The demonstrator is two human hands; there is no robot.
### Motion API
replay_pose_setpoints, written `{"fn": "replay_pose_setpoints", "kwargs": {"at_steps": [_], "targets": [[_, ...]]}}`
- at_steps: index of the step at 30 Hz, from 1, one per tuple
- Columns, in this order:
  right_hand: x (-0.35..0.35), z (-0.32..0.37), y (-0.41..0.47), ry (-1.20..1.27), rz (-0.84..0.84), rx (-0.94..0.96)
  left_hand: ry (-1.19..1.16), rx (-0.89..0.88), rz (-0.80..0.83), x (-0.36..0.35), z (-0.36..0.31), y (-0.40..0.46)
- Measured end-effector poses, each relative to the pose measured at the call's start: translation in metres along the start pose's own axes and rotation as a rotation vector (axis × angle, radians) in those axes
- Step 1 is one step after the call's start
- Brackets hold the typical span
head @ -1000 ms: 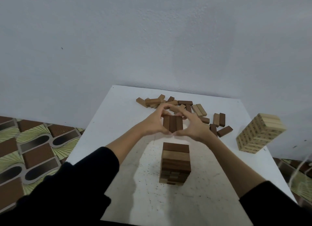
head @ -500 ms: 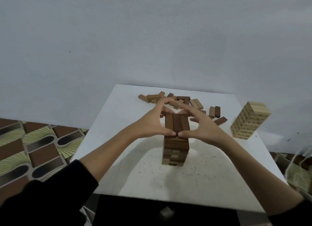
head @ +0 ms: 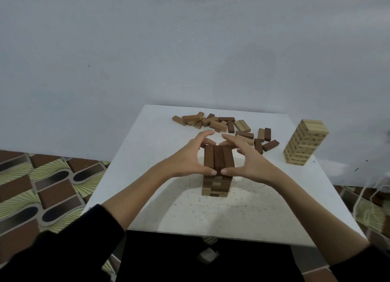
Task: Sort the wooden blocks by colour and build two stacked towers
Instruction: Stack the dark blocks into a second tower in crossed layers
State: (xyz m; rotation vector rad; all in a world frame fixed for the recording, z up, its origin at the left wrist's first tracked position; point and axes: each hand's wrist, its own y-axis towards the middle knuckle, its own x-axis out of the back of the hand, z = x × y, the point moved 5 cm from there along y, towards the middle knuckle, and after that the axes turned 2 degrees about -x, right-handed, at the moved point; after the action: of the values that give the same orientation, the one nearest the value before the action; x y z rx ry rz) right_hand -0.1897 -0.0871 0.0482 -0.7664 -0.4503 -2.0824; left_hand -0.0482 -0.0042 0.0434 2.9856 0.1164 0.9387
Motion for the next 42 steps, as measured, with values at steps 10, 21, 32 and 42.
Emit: {"fn": "replay_pose_setpoints", "kwargs": {"at_steps": [10, 21, 32, 42], "targets": [[-0.002, 0.000, -0.003, -0.047, -0.012, 0.012, 0.017, 0.027, -0.034, -0.001, 0.004, -0.005], [-0.003, 0.002, -0.003, -0.052, -0.033, 0.021, 0.007, 0.014, -0.062, -0.004, 0.003, -0.006], [-0.007, 0.002, -0.003, -0.020, -0.026, 0.002, -0.043, 0.024, -0.068, -0.008, 0.004, -0.006], [-0.014, -0.004, 0.001, 0.145, 0.025, -0.110, -0.142, 0.068, -0.079, -0.013, 0.011, -0.004]]}}
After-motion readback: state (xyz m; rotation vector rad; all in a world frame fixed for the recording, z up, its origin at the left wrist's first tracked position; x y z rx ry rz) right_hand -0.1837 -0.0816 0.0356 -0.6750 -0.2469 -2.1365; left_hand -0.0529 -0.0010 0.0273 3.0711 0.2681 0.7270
